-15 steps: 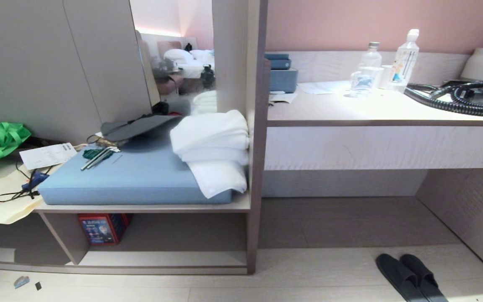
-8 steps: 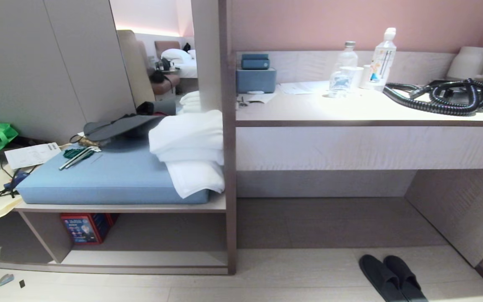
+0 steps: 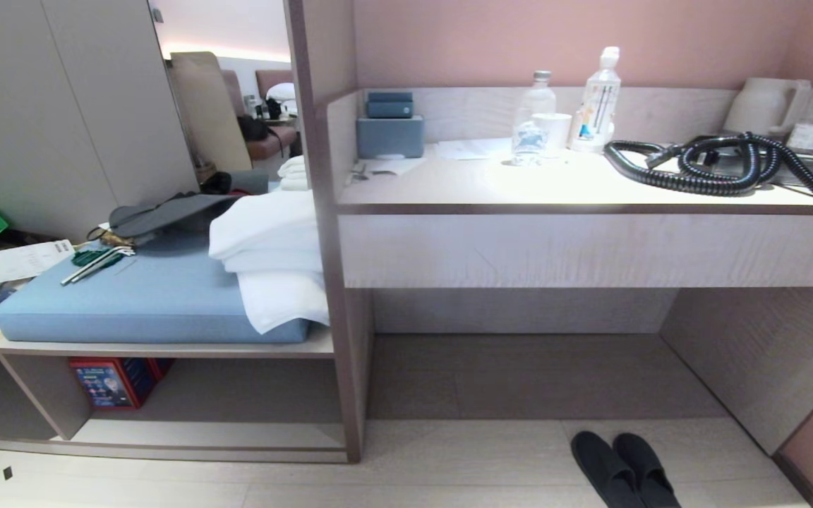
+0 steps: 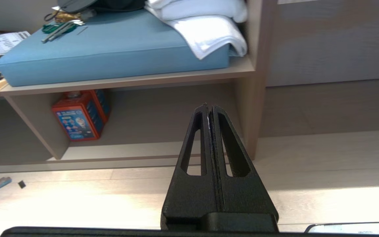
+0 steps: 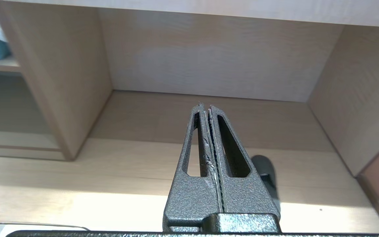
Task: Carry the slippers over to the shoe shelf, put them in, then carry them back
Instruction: Pick up the slippers on the floor
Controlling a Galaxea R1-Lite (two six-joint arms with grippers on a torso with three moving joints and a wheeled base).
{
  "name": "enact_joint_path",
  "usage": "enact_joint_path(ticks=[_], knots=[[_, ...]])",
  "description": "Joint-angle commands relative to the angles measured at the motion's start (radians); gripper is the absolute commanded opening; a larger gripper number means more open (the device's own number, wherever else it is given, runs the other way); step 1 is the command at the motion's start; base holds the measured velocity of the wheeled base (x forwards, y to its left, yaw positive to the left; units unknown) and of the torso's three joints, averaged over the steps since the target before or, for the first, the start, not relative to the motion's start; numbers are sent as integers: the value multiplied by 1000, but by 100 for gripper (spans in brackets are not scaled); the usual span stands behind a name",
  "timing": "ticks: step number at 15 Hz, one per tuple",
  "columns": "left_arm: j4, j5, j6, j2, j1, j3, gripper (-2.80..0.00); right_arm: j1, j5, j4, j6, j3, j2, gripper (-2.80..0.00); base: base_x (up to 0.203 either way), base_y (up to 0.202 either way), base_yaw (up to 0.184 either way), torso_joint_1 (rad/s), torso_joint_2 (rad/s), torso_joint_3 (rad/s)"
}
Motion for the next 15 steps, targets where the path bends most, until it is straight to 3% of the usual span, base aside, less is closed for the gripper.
enact_joint_path(ticks=[1, 15], knots=[[0, 0, -1, 0, 0, 0, -280, 0, 0, 0, -1, 0, 1, -280, 0, -193, 3, 4, 2, 4], [0, 0, 0, 0, 0, 0, -280, 0, 1, 0, -1, 0, 0, -280, 0, -195, 2, 3, 3, 3]])
